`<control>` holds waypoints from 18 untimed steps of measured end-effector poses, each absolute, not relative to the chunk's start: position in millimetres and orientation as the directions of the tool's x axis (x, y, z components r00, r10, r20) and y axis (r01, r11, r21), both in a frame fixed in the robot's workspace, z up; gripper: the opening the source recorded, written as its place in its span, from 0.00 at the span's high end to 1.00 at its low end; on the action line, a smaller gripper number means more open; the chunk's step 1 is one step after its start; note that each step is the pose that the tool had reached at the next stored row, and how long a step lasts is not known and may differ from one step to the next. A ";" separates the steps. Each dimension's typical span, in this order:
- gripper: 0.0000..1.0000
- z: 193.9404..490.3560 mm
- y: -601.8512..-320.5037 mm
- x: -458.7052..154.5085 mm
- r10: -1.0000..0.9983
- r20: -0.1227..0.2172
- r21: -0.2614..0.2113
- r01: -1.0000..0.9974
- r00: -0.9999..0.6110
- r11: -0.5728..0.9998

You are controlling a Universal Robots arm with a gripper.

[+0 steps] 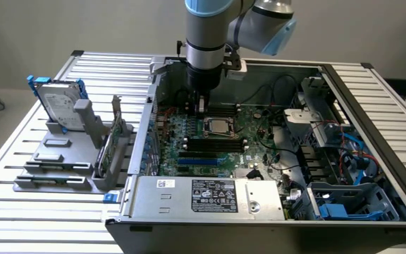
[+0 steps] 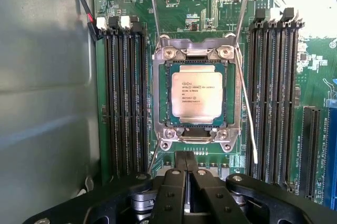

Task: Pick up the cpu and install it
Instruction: 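Close the cpu cover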

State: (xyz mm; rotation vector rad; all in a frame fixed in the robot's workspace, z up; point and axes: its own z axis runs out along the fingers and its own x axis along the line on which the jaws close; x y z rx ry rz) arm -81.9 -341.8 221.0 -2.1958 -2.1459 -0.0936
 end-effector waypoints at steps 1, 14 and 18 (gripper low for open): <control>0.89 221.0 -341.8 -81.9 0.995 0.092 -0.007 1.000 0.023 -0.023; 0.89 232.7 -341.8 -76.2 0.996 0.090 -0.008 1.000 0.024 -0.023; 0.89 241.1 -341.8 -62.5 0.996 0.088 -0.008 1.000 0.024 -0.023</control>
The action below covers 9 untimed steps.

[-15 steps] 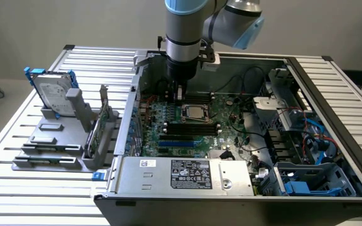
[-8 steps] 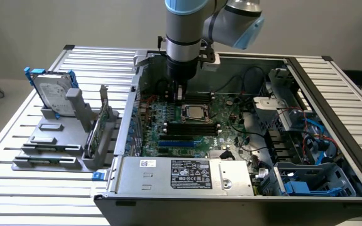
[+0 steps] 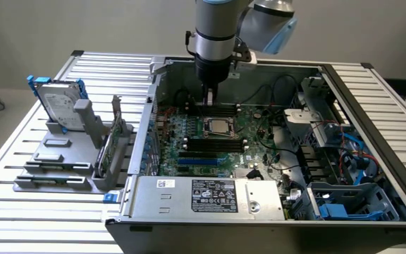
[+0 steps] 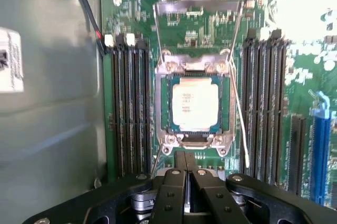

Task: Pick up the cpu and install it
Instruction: 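Close the cpu cover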

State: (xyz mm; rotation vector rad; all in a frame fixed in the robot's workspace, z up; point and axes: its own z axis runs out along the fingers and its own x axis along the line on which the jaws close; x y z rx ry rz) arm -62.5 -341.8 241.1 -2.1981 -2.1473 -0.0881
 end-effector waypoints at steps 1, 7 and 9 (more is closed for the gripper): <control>0.89 241.7 -341.9 -58.0 0.996 0.088 -0.008 1.000 0.024 -0.023; 0.89 243.3 -342.7 -31.0 0.996 0.088 -0.008 1.000 0.023 -0.023; 0.89 243.9 -343.0 -21.7 0.996 0.088 -0.008 1.000 0.023 -0.023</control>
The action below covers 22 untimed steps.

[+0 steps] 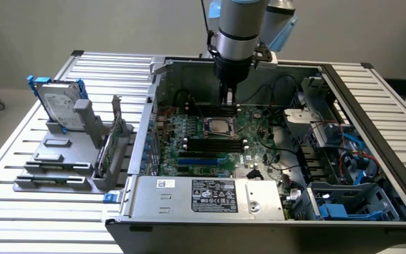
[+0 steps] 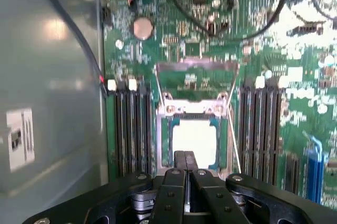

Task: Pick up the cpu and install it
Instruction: 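Close the cpu cover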

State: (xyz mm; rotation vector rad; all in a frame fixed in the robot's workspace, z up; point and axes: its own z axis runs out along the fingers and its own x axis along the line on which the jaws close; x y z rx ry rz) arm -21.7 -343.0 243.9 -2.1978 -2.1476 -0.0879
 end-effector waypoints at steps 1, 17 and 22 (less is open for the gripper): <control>0.89 244.4 -343.3 -17.1 0.996 0.088 -0.008 1.000 0.023 -0.023; 0.89 262.9 -347.2 51.1 0.996 0.088 -0.008 1.000 0.023 -0.023; 0.89 260.8 -347.3 59.4 0.996 0.088 -0.008 1.000 0.023 -0.023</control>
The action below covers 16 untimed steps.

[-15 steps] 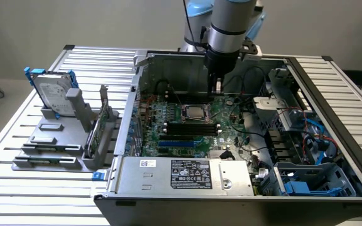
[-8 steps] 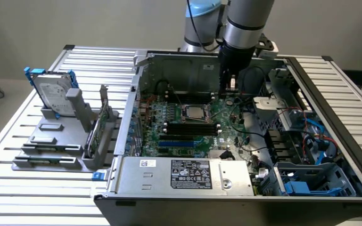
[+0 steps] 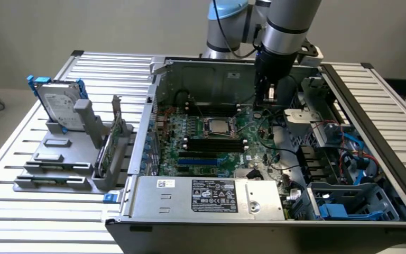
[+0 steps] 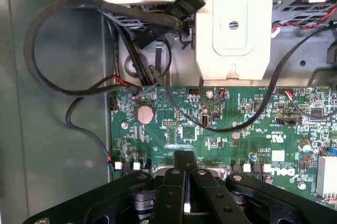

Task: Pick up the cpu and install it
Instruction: 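Close the cpu cover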

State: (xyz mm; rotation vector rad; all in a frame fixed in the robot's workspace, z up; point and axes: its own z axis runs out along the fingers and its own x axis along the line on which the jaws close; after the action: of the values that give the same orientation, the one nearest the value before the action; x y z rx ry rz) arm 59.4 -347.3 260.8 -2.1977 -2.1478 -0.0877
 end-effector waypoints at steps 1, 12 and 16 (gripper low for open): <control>0.89 259.1 -347.3 60.1 0.996 0.088 -0.008 1.000 0.023 -0.023; 0.89 240.6 -347.3 60.6 0.996 0.088 -0.008 1.000 0.023 -0.022; 0.89 240.5 -347.4 60.5 0.996 0.087 -0.045 0.999 0.026 -0.022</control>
State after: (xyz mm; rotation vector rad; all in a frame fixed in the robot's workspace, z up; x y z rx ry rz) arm 60.5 -347.4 240.5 -2.1814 -2.1292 -0.0467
